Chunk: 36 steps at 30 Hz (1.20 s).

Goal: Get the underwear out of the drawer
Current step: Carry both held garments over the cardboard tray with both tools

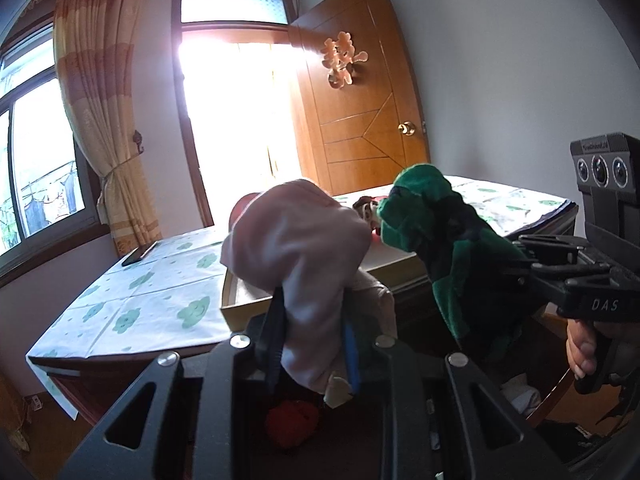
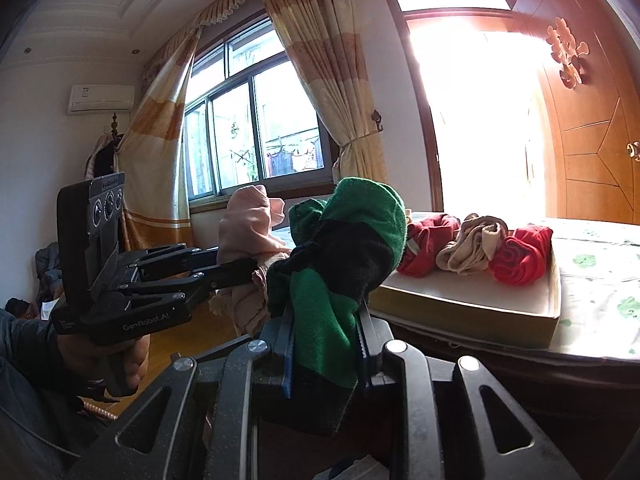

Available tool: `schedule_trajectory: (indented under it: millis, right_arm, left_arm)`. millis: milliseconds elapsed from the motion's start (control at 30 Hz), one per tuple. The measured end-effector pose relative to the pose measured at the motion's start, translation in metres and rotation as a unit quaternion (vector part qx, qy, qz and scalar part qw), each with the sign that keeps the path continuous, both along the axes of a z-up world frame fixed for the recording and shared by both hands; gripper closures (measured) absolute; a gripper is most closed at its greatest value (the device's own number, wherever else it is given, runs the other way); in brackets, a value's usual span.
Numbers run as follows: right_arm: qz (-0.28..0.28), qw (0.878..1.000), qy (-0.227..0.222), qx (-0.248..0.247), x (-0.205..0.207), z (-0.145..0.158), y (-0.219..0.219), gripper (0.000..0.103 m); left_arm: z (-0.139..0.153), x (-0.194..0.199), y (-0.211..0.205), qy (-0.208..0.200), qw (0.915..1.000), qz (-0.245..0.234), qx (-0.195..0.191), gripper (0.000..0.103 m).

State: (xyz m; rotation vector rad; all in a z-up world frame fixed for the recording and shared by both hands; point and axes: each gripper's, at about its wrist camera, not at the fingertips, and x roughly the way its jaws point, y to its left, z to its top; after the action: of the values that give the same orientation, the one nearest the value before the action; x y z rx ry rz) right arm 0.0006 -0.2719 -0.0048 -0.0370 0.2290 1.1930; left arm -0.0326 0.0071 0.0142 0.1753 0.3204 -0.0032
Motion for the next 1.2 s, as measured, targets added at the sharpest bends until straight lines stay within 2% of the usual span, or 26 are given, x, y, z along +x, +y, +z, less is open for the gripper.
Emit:
schedule_trajectory:
  millis: [533, 933, 1200]
  right_arm:
    - [-0.035, 0.999, -0.003, -0.011, 0.022, 0.029, -0.008, 0.077]
    - [-0.070, 0.997, 0.021, -0.016, 0.064, 0.048, -0.011, 0.077]
    - [-0.094, 0.994, 0.039, -0.026, 0.100, 0.067, -0.004, 0.077]
  left_arm:
    - [0.029, 0.040, 0.007, 0.014, 0.9995, -0.023, -0.015, 0.080]
    - [0.049, 0.084, 0.000, 0.030, 0.9989, -0.036, -0.006, 0.080]
    - [0.062, 0.130, -0.004, 0.056, 0.9978, -0.036, 0.001, 0.080]
